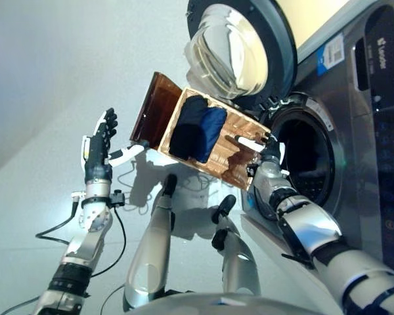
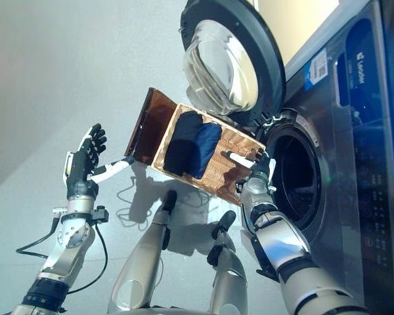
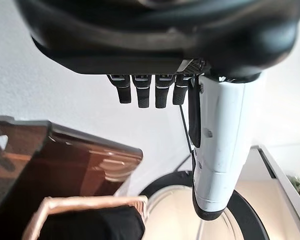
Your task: Pick up the clothes and place them into the washing machine
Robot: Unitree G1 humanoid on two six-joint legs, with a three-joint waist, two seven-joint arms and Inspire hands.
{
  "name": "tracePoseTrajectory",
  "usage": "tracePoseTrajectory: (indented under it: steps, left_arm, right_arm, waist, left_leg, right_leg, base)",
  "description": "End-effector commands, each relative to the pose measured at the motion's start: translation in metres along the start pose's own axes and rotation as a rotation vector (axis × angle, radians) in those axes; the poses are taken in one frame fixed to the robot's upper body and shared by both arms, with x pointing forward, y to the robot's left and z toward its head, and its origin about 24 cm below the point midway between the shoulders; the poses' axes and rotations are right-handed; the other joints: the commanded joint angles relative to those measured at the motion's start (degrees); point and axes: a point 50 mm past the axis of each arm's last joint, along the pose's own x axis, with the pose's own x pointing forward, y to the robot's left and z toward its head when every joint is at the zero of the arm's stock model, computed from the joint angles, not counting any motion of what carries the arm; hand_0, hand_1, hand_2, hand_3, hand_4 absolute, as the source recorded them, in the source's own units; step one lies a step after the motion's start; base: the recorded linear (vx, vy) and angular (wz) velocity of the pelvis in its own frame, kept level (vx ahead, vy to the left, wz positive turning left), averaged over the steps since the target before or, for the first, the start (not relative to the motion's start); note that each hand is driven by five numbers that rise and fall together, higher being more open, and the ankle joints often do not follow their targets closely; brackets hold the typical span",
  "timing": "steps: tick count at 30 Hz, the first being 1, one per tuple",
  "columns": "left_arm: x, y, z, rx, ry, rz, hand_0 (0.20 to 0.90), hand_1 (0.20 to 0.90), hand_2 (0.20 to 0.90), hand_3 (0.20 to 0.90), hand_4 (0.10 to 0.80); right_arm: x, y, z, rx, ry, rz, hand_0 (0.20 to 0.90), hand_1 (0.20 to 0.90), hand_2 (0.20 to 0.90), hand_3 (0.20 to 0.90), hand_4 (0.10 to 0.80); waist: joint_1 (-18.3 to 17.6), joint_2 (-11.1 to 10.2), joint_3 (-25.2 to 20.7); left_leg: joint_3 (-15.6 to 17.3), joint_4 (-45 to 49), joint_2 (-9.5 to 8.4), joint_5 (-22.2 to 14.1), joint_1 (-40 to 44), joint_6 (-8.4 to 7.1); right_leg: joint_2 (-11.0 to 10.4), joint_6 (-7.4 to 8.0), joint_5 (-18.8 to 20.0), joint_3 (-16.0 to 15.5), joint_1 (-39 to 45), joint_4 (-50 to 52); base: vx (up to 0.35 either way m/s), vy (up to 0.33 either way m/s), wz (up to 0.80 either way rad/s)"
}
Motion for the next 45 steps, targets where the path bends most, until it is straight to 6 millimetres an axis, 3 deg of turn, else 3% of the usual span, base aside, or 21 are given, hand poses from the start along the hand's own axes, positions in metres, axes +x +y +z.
tracePoseTrajectory:
  steps: [1,11,13,19,27,37,45]
  left_arm:
    - [0.0,0.014,0.011,0.048,-0.076,0.043,0.9,0.9,0.9,0.9,0.8]
    - [-0.002,0.015,-0.024,0.088,0.096,0.044,0.9,0.9,0.9,0.9,0.8]
    - [-0.008,0.015,-0.045,0.14,0.205,0.027,0.9,0.9,0.9,0.9,0.8]
    - [-0.014,0.016,-0.067,0.192,0.309,0.028,0.9,0.9,0.9,0.9,0.8]
    - [-0.008,0.01,-0.054,0.186,0.236,0.021,0.9,0.9,0.9,0.9,0.8]
    - [0.006,0.001,-0.012,0.107,0.031,0.033,0.9,0.9,0.9,0.9,0.8]
    - [0.005,-0.002,-0.006,0.084,0.007,0.033,0.9,0.9,0.9,0.9,0.8]
  right_arm:
    - [0.003,0.0,0.024,0.004,-0.087,-0.028,0.9,0.9,0.9,0.9,0.8]
    - [0.003,0.005,0.038,0.012,-0.098,-0.033,0.9,0.9,0.9,0.9,0.8]
    - [0.004,0.005,0.046,0.0,-0.107,-0.038,0.9,0.9,0.9,0.9,0.8]
    - [0.006,0.003,0.058,0.013,-0.112,-0.063,0.9,0.9,0.9,0.9,0.8]
    - [0.007,0.002,0.07,0.032,-0.133,-0.08,0.9,0.9,0.9,0.9,0.8]
    - [0.007,0.0,0.089,0.04,-0.174,-0.104,0.9,0.9,0.9,0.9,0.8]
    - [0.005,0.006,0.096,0.013,-0.188,-0.102,0.9,0.9,0.9,0.9,0.8]
  waist:
    - [1.8,0.2,-0.4]
    - [2.5,0.7,0.5]
    - [2.6,1.1,0.8]
    - [3.0,1.5,1.3]
    - [4.0,2.1,2.1]
    - [4.9,3.5,3.9]
    - [5.3,4.4,4.2]
  left_leg:
    - [0.2,3.6,-0.09,-5.6,-6.6,-3.81]
    - [-0.1,4.0,-0.56,-5.7,-7.7,-3.56]
    - [0.0,4.1,-0.66,-5.6,-8.0,-3.57]
    - [0.1,4.5,-0.97,-5.7,-8.6,-3.68]
    - [0.0,5.0,-1.55,-5.9,-10.1,-3.8]
    - [-0.1,6.7,-2.04,-6.4,-12.9,-3.51]
    - [0.1,7.1,-2.19,-6.5,-13.8,-3.37]
  right_leg:
    - [-2.3,1.26,-7.8,1.6,2.9,1.7]
    - [-2.6,1.24,-7.9,1.2,2.8,1.7]
    - [-2.6,1.3,-7.9,1.0,2.9,1.5]
    - [-2.9,1.57,-8.0,0.6,3.2,1.2]
    - [-3.2,1.63,-8.3,-0.3,2.9,1.4]
    - [-3.7,1.31,-9.6,-0.7,0.1,4.6]
    - [-3.9,1.25,-10.1,-0.8,-1.1,5.7]
  base:
    - [0.036,0.029,0.06]
    - [0.016,0.019,0.09]
    - [0.01,0.023,0.07]
    - [0.011,-0.002,0.0]
    - [0.024,-0.005,0.08]
    - [0.014,0.005,0.13]
    - [0.004,0.009,0.01]
